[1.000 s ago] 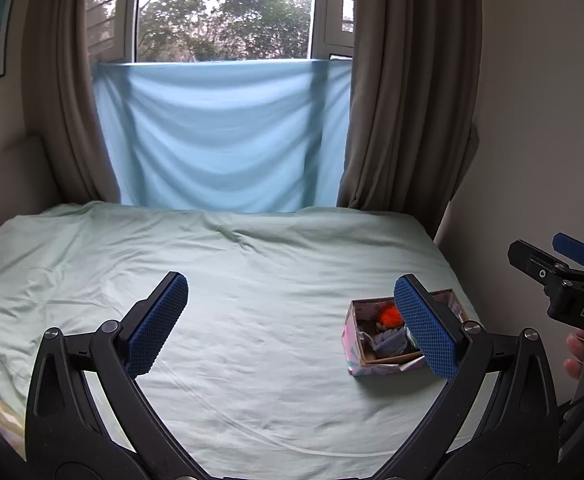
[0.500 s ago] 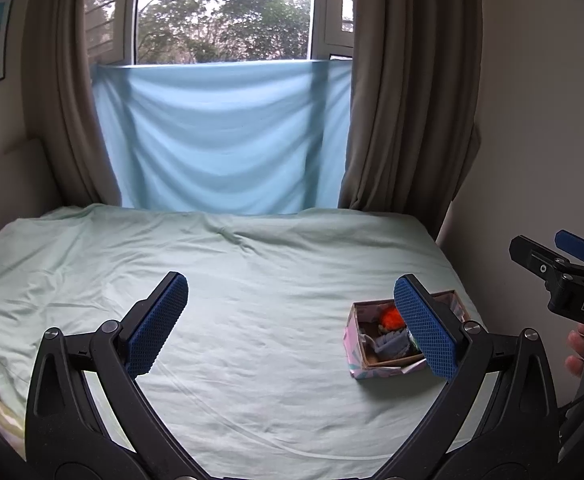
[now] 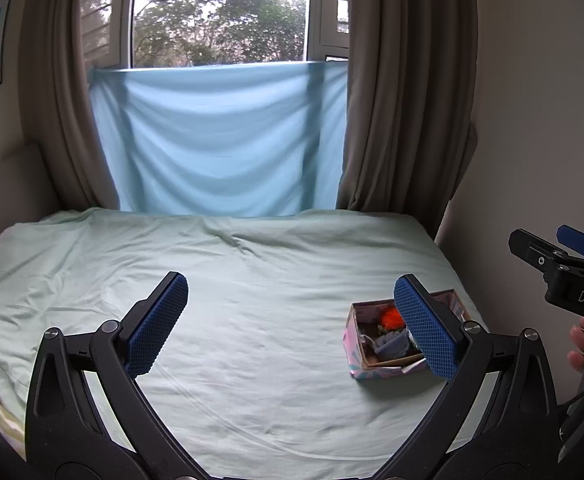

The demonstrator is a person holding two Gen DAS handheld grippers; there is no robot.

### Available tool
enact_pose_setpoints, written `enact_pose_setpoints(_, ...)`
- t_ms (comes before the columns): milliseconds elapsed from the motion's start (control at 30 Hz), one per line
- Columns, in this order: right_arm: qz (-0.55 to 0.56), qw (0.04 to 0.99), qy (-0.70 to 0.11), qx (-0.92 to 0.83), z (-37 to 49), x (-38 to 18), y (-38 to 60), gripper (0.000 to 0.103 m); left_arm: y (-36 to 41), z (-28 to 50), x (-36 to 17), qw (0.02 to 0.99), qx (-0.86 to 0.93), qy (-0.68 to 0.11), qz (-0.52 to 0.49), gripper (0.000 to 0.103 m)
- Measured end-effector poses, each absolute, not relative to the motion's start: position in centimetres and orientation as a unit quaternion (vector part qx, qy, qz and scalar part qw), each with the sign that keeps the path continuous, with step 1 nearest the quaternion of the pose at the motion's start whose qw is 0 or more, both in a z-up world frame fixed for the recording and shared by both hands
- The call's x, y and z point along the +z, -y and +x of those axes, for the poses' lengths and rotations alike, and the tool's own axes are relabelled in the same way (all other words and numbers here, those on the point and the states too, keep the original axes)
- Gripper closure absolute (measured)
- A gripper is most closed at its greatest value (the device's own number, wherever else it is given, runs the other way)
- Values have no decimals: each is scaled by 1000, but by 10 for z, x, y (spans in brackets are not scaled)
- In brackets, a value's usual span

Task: Organize soft objects

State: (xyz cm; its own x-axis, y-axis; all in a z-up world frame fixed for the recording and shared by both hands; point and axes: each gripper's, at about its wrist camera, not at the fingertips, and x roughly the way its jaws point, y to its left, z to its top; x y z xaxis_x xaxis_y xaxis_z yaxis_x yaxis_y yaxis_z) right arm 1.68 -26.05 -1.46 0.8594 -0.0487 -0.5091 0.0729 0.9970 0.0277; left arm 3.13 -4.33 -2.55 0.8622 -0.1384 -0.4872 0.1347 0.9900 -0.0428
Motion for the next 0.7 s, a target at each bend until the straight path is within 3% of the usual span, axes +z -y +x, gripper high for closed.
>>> enact_pose_setpoints(400, 22, 964, -262, -33, 16, -13, 260, 1, 44, 30, -26, 966, -65, -250, 3, 0)
enact_pose_setpoints(700, 23, 965, -259, -33, 21, -12, 263, 1, 44, 21, -18, 979, -42, -199, 5, 0)
